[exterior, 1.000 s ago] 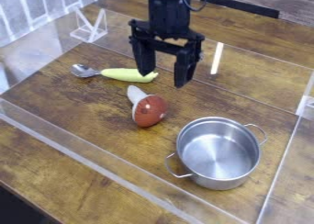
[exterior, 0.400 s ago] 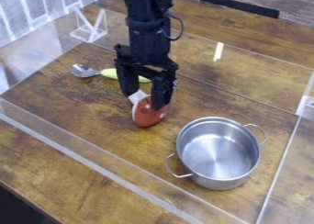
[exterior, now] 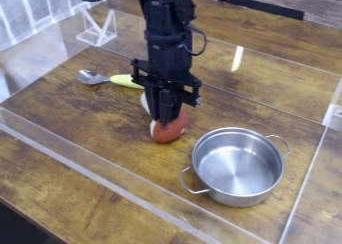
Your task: Put the mushroom in the silver pot
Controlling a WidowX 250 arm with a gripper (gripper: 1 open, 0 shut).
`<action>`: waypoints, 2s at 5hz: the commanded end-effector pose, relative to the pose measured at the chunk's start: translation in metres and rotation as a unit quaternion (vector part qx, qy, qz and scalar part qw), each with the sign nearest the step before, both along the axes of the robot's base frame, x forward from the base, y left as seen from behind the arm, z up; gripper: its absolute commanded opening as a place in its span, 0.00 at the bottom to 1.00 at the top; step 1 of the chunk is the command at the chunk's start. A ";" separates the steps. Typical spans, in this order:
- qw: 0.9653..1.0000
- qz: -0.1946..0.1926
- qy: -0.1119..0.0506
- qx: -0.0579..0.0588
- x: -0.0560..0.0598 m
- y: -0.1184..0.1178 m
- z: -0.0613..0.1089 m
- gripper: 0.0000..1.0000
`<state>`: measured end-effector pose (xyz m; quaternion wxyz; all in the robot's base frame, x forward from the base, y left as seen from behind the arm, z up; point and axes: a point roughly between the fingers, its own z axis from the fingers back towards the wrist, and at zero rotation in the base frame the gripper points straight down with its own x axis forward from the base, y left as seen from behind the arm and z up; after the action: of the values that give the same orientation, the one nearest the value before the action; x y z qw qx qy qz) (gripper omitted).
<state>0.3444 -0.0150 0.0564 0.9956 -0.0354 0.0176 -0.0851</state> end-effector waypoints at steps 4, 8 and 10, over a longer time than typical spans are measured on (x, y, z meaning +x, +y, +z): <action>0.999 -0.014 -0.049 0.014 -0.004 -0.017 0.069 0.00; 0.985 -0.168 -0.032 -0.034 -0.025 -0.141 0.055 0.00; 0.974 -0.220 -0.010 -0.045 -0.009 -0.133 0.046 1.00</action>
<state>0.3265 -0.1506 0.0831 0.9485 -0.0723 0.0436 -0.3053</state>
